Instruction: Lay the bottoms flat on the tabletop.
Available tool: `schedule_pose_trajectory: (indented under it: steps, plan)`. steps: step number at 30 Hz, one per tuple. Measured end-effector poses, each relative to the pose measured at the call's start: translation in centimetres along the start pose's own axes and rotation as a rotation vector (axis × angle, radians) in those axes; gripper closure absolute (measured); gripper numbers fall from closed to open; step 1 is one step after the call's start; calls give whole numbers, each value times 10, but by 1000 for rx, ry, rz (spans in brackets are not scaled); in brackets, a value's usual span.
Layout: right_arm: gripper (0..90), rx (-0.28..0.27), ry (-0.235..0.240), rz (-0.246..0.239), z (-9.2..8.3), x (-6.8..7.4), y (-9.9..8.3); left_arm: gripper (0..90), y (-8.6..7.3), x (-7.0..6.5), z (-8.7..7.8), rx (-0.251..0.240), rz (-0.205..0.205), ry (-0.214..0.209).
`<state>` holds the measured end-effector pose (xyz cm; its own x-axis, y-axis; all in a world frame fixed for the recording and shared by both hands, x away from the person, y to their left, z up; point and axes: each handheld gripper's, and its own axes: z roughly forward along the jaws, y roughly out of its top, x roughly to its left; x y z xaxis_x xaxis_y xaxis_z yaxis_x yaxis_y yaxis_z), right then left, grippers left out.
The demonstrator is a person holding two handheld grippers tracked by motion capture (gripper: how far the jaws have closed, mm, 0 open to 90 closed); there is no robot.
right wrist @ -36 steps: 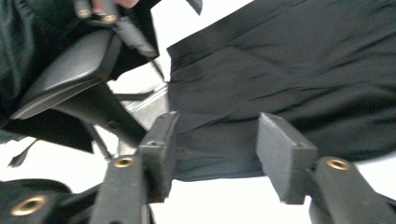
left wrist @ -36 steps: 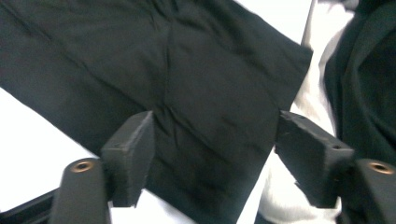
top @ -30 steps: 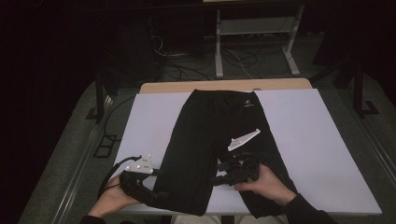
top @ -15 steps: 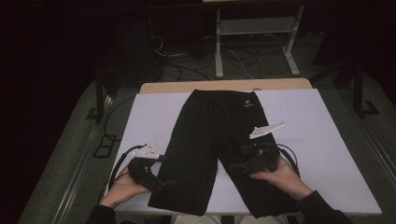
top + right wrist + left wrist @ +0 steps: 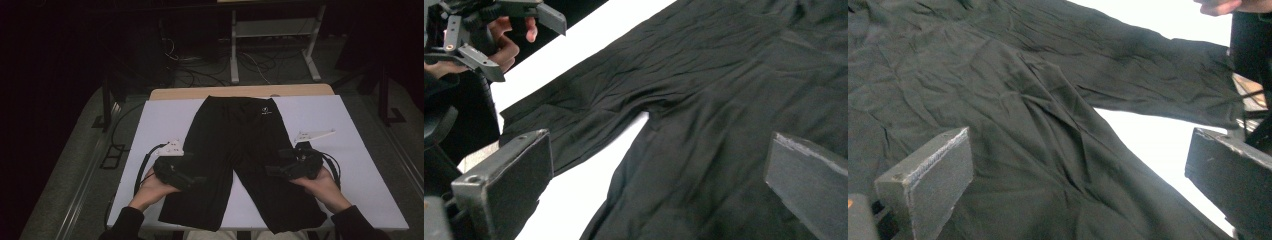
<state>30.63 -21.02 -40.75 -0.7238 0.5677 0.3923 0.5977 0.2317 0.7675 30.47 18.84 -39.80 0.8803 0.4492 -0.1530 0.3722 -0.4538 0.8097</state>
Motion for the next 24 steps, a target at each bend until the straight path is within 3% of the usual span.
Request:
schedule_pose_trajectory:
  steps: [16,24]
  plan:
    - [0,-69,-112,-38,-20,-28,-19,0,-24,19,-5,-120,-71,91]
    - [0,-38,-134,-59,-24,-42,-33,0,-45,30,-17,-150,-92,127]
